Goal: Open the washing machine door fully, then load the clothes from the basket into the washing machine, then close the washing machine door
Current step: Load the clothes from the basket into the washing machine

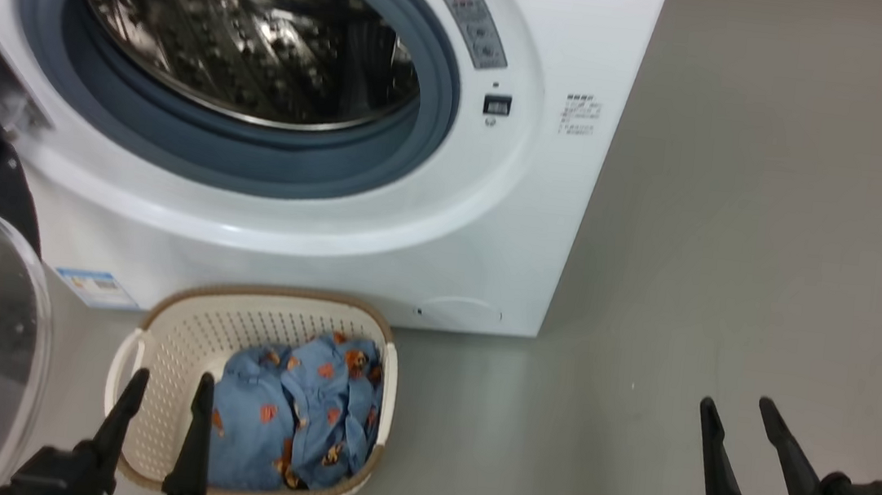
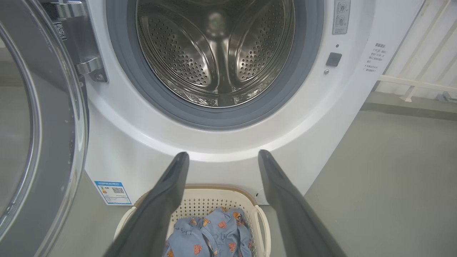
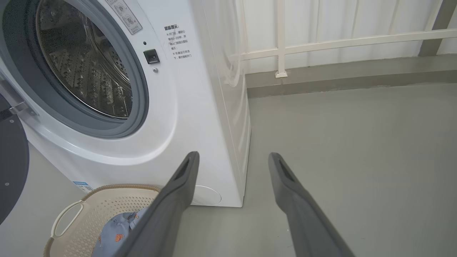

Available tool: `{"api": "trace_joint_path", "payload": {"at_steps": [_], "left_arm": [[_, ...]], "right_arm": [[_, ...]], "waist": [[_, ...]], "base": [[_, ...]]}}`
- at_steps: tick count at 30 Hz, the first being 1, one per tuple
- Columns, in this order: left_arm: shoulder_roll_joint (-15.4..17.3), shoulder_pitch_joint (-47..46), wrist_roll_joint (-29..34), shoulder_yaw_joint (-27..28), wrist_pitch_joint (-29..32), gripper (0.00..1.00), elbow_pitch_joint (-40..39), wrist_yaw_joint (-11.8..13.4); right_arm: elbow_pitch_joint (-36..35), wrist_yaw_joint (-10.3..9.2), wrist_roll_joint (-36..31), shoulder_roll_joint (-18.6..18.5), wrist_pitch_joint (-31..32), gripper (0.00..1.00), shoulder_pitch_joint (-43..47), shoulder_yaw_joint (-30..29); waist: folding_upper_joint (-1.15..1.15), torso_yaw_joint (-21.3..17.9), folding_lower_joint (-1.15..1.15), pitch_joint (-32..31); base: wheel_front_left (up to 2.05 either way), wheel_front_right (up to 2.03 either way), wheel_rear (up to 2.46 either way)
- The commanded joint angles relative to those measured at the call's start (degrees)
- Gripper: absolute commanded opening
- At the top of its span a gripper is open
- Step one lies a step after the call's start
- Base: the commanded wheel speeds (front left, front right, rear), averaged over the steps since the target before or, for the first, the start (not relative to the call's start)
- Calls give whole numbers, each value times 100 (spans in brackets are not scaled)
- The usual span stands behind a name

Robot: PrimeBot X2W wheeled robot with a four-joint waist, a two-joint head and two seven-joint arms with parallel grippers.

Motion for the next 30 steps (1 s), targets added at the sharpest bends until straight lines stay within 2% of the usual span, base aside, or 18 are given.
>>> {"api": "trace_joint_path", "payload": {"at_steps": [1,15,30], "left_arm": [[54,-292,-67,121,-36,100,-60,-25],[54,-1475,-144,-34,-36,100,545,-62],[54,-2153,50,383,-36,100,1303,-112]], "right_arm": [[-178,17,-22,-28,-43,100,-232,153],[-354,17,-76,-100,-43,100,-964,269],[-439,17,-98,-17,-43,100,-1352,341]], "waist": [[0,-14,0,352],[0,-132,0,1971],[0,-394,0,2784]], "base": [[0,0,0],[0,0,0],[0,0,0]]}}
